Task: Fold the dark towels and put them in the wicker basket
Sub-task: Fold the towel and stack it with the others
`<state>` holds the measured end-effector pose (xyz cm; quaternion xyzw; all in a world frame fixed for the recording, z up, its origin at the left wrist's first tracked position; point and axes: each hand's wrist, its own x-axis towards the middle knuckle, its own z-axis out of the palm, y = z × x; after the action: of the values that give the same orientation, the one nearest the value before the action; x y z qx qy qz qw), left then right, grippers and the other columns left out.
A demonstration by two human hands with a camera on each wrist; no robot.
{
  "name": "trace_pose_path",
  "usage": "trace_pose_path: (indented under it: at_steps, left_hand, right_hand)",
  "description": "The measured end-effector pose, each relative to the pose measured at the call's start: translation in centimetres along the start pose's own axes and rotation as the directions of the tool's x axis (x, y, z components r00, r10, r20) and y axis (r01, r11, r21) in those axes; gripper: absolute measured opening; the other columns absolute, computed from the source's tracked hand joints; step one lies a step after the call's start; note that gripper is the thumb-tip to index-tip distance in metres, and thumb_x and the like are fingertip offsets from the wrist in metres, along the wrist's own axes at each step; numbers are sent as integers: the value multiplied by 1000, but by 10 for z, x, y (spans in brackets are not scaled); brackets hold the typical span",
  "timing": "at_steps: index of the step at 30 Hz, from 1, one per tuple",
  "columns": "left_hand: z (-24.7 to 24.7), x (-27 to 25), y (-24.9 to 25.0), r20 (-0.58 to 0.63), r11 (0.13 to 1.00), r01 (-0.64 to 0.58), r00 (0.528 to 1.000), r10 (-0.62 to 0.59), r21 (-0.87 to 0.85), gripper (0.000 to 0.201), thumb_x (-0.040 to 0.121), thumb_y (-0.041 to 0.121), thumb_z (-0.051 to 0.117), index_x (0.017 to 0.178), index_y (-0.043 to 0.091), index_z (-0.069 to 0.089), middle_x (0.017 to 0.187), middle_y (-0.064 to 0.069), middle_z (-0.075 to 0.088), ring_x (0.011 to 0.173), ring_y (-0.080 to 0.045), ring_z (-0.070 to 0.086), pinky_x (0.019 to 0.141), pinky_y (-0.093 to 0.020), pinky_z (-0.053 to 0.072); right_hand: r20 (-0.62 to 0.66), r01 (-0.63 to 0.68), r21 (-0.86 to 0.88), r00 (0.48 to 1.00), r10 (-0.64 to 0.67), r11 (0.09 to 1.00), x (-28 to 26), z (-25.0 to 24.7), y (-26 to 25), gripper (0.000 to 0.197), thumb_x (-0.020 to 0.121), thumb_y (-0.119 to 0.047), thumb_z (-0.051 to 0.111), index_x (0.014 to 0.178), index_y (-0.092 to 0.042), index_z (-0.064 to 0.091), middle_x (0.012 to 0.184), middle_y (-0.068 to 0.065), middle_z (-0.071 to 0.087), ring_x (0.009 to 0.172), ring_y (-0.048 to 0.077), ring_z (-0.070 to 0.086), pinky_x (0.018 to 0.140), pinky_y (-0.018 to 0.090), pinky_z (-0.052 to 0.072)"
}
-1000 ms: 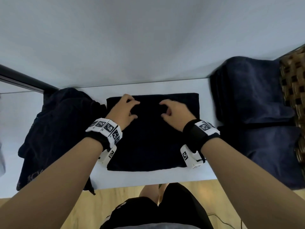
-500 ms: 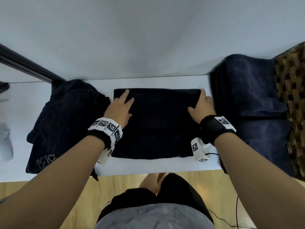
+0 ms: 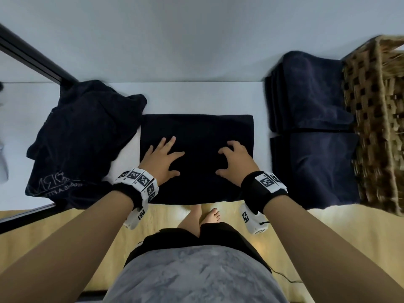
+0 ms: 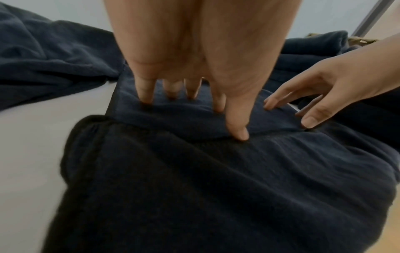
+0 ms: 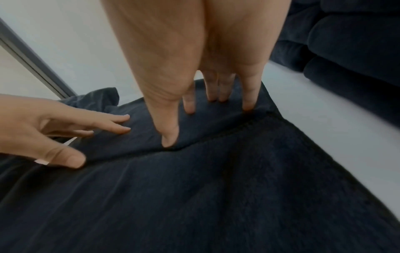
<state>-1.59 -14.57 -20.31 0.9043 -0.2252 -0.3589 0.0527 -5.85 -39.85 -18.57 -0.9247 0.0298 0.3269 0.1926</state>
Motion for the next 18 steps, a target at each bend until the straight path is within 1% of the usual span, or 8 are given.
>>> trace_pose_path:
  at_steps: [2, 4, 7, 11, 13, 15, 16, 18]
  left_hand:
    - [5, -6, 7, -157, 999, -26, 987, 21, -31, 49, 88, 41, 66, 134, 26, 56, 156, -4, 31, 145, -21, 26, 117, -40, 23]
    - [10, -10, 13, -215, 999, -49, 975, 49, 5, 43, 86, 48, 65, 123, 25, 62, 131, 3, 54, 121, -16, 49, 104, -32, 33]
    - [18, -13, 19, -81, 999, 22, 997, -20, 29, 50, 79, 57, 68, 118, 29, 55, 110, 9, 55, 105, -13, 54, 96, -32, 34]
    - [12, -14, 12, 81, 999, 51, 996, -49, -18, 29, 79, 50, 72, 88, 29, 55, 87, 13, 52, 91, -12, 55, 85, -27, 33]
    - [0, -14, 3, 40, 975, 51, 998, -44, -215, 25, 76, 39, 76, 76, 27, 54, 81, 14, 52, 82, -13, 56, 73, -19, 37]
    - [-20, -12, -7, -125, 922, 27, 989, -81, -386, 26, 73, 30, 77, 67, 29, 51, 76, 14, 54, 74, -11, 55, 63, -11, 36]
    - [-31, -8, -13, -192, 906, 22, 975, -113, -423, 26, 73, 28, 77, 67, 31, 51, 76, 14, 56, 72, -7, 55, 63, -9, 35]
    - [-48, 0, -26, -212, 885, 50, 963, -165, -462, 20, 76, 29, 76, 73, 32, 56, 81, 16, 59, 77, -2, 56, 68, -10, 37]
  right_hand:
    - [18, 61, -93, 998, -60, 994, -8, 4, -1, 58, 76, -44, 77, 126, -25, 54, 132, 3, 42, 123, 24, 42, 99, 42, 42]
    - [82, 75, -172, 995, -61, 982, -13, 12, 2, 59, 73, -46, 77, 123, -26, 52, 123, 1, 46, 115, 23, 45, 96, 41, 41]
    - [115, 22, -173, 993, -2, 985, -14, 19, 7, 47, 76, -42, 75, 114, -25, 52, 114, 0, 54, 110, 24, 49, 92, 40, 39]
    - [214, 2, -96, 977, 19, 995, -12, 7, 10, 15, 78, -38, 68, 84, -30, 58, 89, -9, 60, 94, 18, 57, 87, 35, 41]
    - [197, -28, 35, 980, 21, 999, -9, -8, 12, 15, 74, -38, 70, 74, -29, 58, 81, -10, 60, 81, 14, 58, 74, 27, 45]
    - [114, -44, 165, 993, 25, 985, -2, -28, 13, 16, 72, -38, 73, 72, -30, 58, 77, -12, 59, 72, 7, 55, 59, 18, 40]
    - [59, -47, 207, 998, 36, 977, 3, -38, 14, 15, 73, -36, 73, 74, -31, 59, 76, -15, 58, 71, 3, 54, 57, 16, 38]
    - [-35, -64, 254, 997, 76, 965, 15, -53, 17, 10, 77, -31, 71, 81, -30, 63, 77, -18, 58, 74, 6, 55, 62, 18, 37]
